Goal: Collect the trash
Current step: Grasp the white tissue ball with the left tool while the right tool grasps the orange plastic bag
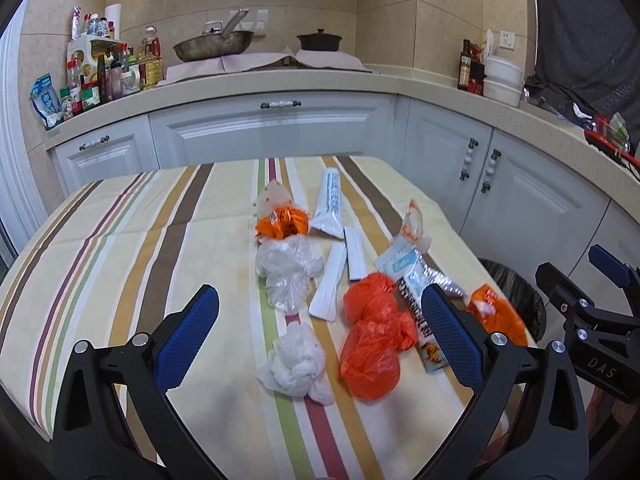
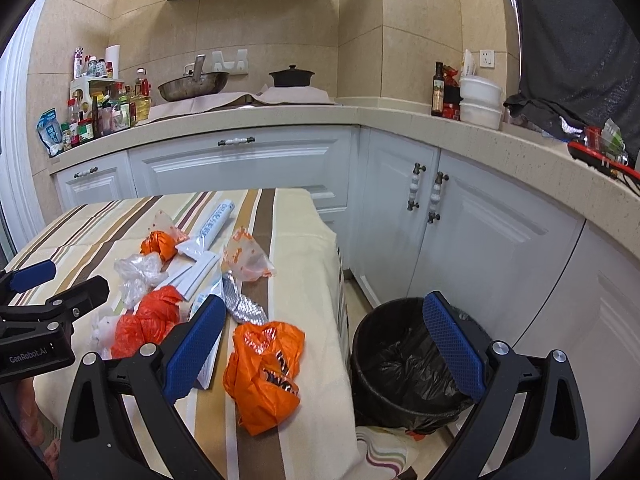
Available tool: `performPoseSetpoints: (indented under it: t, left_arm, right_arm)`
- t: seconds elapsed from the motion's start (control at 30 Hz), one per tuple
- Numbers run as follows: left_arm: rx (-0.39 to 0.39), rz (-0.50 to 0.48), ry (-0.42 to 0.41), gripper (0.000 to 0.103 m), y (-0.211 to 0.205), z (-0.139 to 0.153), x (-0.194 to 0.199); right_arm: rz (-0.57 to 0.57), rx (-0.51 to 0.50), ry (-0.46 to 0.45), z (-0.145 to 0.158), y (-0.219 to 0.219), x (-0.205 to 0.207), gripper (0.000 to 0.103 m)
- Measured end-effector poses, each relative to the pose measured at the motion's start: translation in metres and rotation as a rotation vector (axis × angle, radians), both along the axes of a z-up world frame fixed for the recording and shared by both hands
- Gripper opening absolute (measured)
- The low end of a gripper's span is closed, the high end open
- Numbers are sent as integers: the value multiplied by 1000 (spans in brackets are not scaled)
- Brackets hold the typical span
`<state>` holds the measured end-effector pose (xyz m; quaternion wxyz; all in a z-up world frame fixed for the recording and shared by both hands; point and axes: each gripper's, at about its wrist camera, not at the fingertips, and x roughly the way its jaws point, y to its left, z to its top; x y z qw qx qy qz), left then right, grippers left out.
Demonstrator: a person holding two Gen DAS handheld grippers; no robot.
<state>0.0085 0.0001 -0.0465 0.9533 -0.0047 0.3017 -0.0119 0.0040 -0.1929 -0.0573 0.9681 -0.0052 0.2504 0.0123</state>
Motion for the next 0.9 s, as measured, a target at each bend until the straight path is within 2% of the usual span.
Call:
performPoseSetpoints:
  t: [0.27, 0.53, 0.67, 0.77, 0.8, 0.9]
  left_arm:
    - [17, 4, 21, 99, 11, -12, -5]
    - [-1, -8, 41, 98, 14, -18, -3]
    - [1, -23, 51, 97, 11, -21, -2]
    - [6, -27, 70, 88, 11, -25, 0]
    - [8, -25, 76, 85, 11, -27, 0]
    - [6, -13, 97, 84, 17, -32, 0]
  right_arm:
    - [52, 0, 41, -14, 14, -1, 96]
    - [78, 12, 70, -20, 18, 5, 92]
    - [83, 10, 83, -23, 16, 8, 79]
    - [94, 22, 104, -27, 15, 11, 71]
    - [99, 25, 110, -28, 15, 12, 64]
    - [112, 53, 114, -29, 13, 13, 61]
